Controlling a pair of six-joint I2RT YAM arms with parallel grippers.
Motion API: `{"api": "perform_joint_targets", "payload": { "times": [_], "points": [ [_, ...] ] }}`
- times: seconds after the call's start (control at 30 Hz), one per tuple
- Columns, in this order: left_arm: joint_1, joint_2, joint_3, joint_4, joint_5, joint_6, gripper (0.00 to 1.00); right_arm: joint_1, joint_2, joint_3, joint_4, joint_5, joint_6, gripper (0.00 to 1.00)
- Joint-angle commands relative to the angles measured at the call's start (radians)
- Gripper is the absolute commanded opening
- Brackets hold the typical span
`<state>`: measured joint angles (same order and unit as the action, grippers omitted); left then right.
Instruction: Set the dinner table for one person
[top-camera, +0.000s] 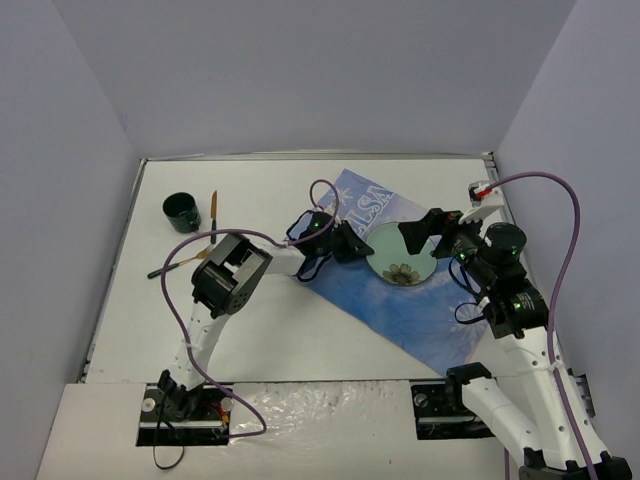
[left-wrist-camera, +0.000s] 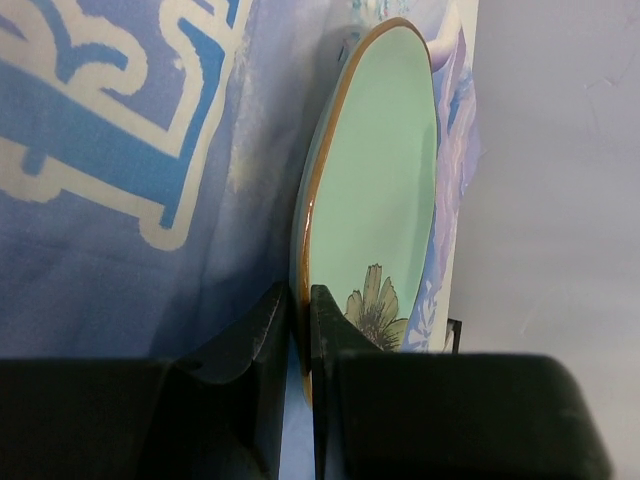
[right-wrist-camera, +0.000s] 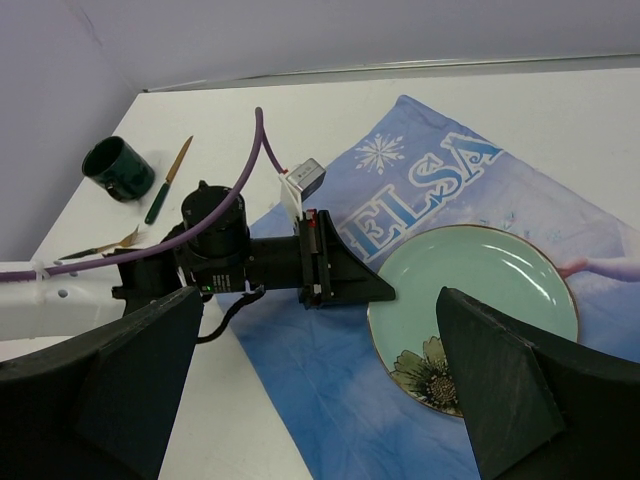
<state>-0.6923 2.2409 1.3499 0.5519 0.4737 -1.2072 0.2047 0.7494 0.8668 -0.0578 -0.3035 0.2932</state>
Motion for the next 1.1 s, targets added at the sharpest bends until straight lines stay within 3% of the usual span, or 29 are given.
{"api": "perform_joint_targets", "payload": {
  "times": [0.0, 0.27, 0.47, 0.57, 0.73, 0.87, 1.07],
  "points": [
    [-0.01, -0.05, 0.045, 0.185, 0.052, -0.036, 0.02, 0.001, -0.001, 0.006, 0.062, 0.01, -0.006, 1.0],
    [-0.007, -0.069, 0.004, 0.099, 0.014, -0.01, 0.38, 0.001, -0.009, -0.001, 0.061, 0.014, -0.01, 1.0],
    [0.0, -0.133, -0.006, -0.038, -0.024, 0.062, 0.58, 0.001, -0.02, -0.002, 0.062, 0.04, -0.031, 1.0],
    [0.018, -0.179, -0.008, -0.158, -0.038, 0.119, 0.66, 0.001, -0.022, 0.001, 0.041, 0.047, -0.041, 1.0],
    [0.053, -0.325, -0.013, -0.399, -0.128, 0.297, 0.89, 0.001, -0.009, 0.008, 0.03, 0.049, -0.055, 1.0],
    [0.104, -0.453, 0.028, -0.691, -0.228, 0.458, 0.96, 0.002, 0.006, 0.015, 0.03, 0.05, -0.065, 1.0],
    [0.263, -0.599, 0.139, -1.022, -0.389, 0.679, 0.97, 0.002, 0.047, 0.027, 0.025, 0.063, -0.078, 1.0]
  ]
}}
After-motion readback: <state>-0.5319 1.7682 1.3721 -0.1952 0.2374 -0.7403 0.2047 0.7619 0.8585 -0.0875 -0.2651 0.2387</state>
